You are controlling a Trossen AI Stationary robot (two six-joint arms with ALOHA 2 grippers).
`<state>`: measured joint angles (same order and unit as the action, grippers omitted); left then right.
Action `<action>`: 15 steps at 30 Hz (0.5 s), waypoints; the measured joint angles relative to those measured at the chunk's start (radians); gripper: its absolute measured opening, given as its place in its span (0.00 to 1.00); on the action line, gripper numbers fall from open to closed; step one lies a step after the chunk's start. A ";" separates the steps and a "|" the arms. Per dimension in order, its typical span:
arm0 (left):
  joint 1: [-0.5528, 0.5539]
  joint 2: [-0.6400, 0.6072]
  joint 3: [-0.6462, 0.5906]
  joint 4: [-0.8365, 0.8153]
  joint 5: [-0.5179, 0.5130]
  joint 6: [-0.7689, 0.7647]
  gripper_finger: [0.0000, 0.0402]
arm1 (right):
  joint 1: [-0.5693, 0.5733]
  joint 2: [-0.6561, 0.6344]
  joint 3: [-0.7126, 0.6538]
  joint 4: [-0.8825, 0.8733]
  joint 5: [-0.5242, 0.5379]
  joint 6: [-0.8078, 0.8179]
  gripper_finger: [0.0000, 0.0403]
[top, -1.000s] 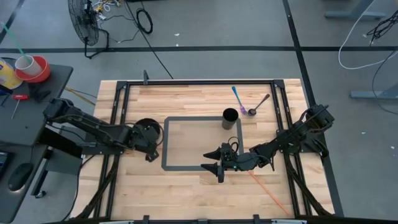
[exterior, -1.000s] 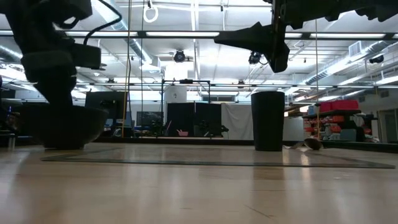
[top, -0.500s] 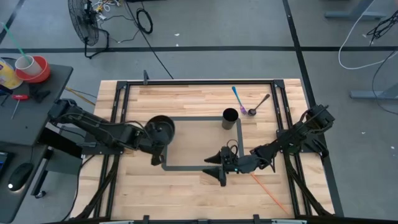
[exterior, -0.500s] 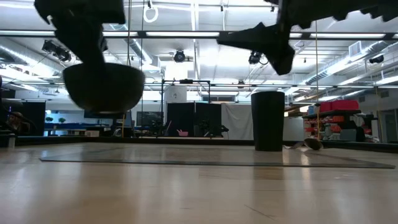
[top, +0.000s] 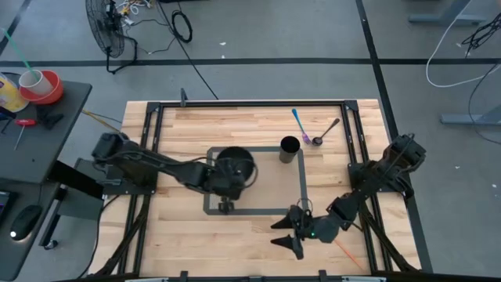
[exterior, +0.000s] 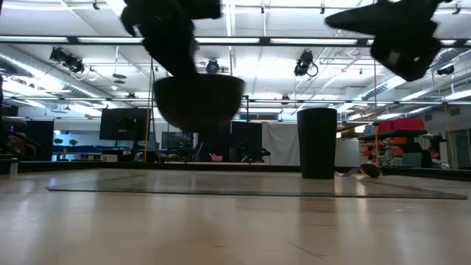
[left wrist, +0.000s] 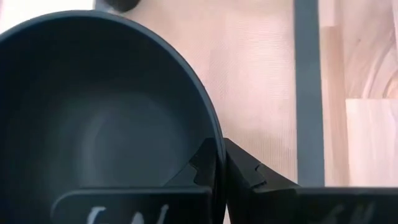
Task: Pick & Place Utensil
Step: Put the black bowl to the bottom left of the black cup on the transparent mat
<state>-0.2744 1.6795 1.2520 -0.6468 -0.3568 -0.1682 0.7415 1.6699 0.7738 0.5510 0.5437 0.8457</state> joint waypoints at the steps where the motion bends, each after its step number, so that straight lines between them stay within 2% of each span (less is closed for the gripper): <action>1: 0.009 0.024 0.015 0.011 0.015 0.023 0.04 | 0.011 0.000 0.000 -0.002 0.006 0.010 0.69; 8: 0.062 0.171 0.096 0.059 0.070 0.107 0.04 | 0.079 0.000 0.000 -0.045 0.081 0.067 0.69; 15: 0.082 0.219 0.102 0.170 0.088 0.128 0.04 | 0.094 0.000 0.000 -0.062 0.106 0.086 0.69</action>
<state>-0.1927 1.8988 1.3536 -0.4764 -0.2691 -0.0403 0.8356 1.6699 0.7740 0.4889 0.6501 0.9317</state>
